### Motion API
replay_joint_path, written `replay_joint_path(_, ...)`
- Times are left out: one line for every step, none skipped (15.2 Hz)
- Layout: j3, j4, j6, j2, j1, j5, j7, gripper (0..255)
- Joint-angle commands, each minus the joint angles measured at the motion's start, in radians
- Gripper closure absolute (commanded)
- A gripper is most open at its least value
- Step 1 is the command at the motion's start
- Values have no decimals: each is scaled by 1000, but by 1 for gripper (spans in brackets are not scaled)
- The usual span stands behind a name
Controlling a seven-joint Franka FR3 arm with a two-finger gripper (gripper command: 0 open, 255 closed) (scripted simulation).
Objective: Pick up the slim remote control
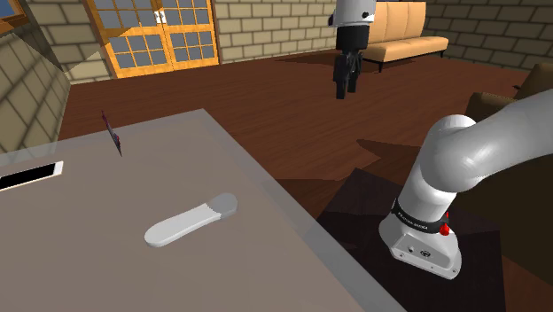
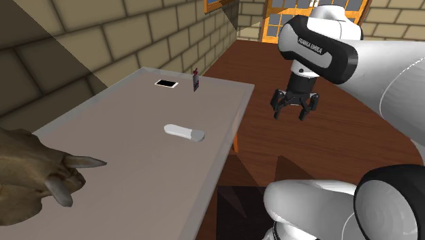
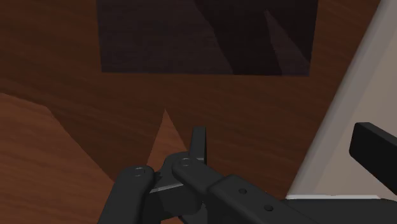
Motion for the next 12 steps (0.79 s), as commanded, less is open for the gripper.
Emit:
replay_joint_path(0,0,0,0,0,0,0,0)
replay_joint_path(9,1,28,26,15,5,-11,0)
replay_joint_path(19,3,56,52,30,11,-23,0)
replay_joint_path(28,6,83,79,45,15,-34,0)
replay_joint_path(38,10,110,106,59,20,-45,0)
replay_joint_path(48,14,136,133,73,24,-56,0)
replay_joint_path(57,20,162,161,87,29,-67,0)
replay_joint_path(67,26,187,189,101,32,-78,0)
replay_joint_path(78,34,211,217,114,36,-89,0)
replay_joint_path(88,42,235,245,127,39,-100,0)
replay_joint_path(99,51,258,273,140,41,-110,0)
replay_joint_path(109,61,280,301,152,43,-120,0)
